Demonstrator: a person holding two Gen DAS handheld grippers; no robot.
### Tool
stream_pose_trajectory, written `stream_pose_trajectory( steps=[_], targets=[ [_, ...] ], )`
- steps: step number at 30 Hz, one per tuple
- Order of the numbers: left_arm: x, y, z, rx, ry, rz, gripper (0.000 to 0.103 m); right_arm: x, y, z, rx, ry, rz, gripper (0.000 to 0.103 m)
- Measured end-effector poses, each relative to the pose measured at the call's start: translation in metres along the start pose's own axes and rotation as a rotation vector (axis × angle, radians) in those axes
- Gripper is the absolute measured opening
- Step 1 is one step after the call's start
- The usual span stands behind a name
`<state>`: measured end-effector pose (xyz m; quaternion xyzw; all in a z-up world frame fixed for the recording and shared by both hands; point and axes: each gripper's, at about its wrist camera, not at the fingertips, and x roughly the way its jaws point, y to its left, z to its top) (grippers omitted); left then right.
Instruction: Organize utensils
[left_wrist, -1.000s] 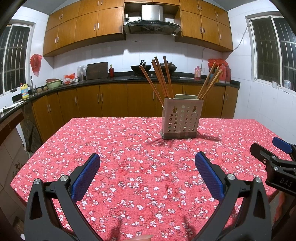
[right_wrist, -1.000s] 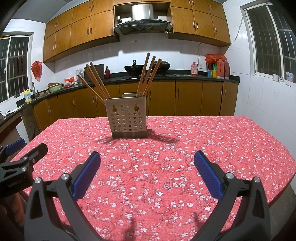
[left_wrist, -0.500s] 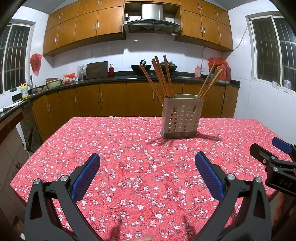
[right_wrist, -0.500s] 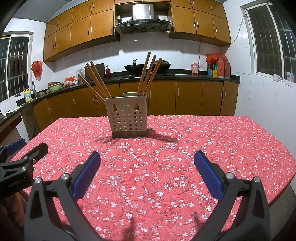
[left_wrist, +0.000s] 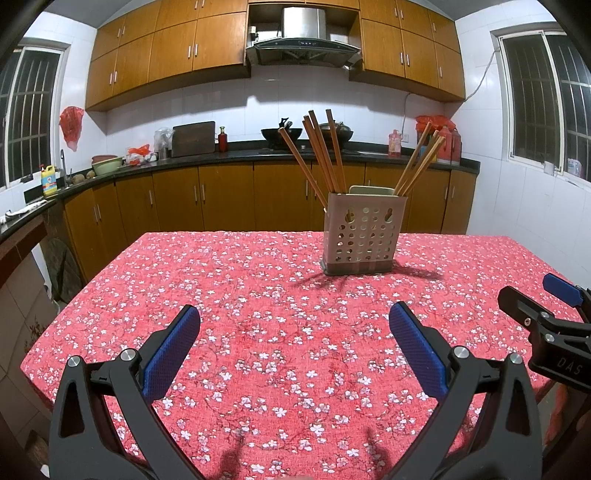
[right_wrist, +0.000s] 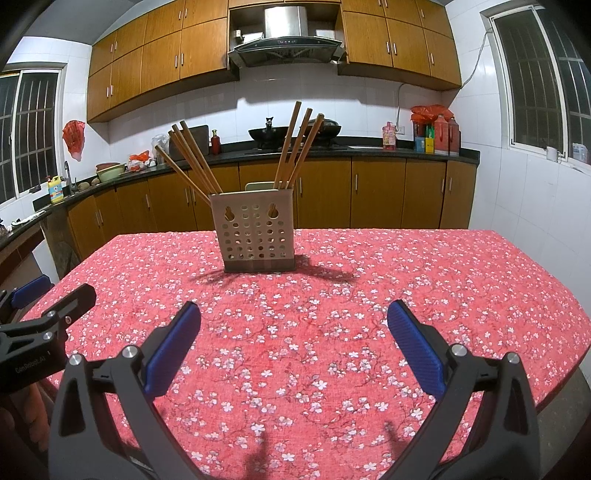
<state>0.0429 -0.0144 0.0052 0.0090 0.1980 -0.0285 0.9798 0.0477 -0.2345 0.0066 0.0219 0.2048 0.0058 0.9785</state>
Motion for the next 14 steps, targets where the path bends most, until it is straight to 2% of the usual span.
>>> stream_pose_trajectory(
  steps=[14],
  targets=[
    [-0.0009, 0.0037, -0.0037, -0.007, 0.01, 0.001, 0.101, -0.0004, -0.0001, -0.0012, 0.0, 0.002, 0.001, 0.099]
  ],
)
